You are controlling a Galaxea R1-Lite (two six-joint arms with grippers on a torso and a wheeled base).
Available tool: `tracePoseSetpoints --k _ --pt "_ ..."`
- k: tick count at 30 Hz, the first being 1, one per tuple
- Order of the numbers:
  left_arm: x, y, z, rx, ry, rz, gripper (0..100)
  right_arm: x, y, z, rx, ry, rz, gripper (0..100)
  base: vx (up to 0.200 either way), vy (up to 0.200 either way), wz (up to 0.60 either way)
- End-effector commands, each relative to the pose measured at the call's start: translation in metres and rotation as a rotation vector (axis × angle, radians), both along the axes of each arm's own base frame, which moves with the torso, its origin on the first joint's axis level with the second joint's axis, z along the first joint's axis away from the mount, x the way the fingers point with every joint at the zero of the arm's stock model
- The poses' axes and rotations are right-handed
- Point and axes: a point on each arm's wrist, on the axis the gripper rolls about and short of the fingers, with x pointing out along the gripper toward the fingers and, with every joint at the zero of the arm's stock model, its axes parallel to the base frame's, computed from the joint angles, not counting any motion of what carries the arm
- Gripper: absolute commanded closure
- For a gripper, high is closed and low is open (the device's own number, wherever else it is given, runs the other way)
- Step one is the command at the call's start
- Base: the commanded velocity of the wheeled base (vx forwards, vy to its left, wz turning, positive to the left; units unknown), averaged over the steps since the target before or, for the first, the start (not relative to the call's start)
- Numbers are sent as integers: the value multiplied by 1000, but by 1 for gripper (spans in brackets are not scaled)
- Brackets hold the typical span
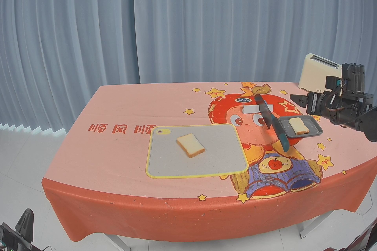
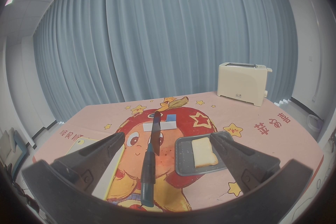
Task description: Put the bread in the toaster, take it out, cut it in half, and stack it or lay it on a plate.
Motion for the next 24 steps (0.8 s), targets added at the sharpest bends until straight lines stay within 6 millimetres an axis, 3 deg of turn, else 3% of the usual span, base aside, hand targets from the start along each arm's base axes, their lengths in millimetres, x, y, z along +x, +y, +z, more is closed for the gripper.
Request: tracePoseSetpoints --k 1,6,15,24 --pt "0 0 -5 3 1 0 100 -2 0 2 0 -7 0 0 0 0 0" --pt "0 0 -5 2 1 3 100 -3 2 1 -1 -4 7 0 0 0 0" --pt "0 0 -5 3 1 5 100 -7 13 -4 -15 13 30 0 -200 0 0" --pt "0 0 -5 0 1 5 100 -14 28 -8 -29 24 61 0 0 0 0"
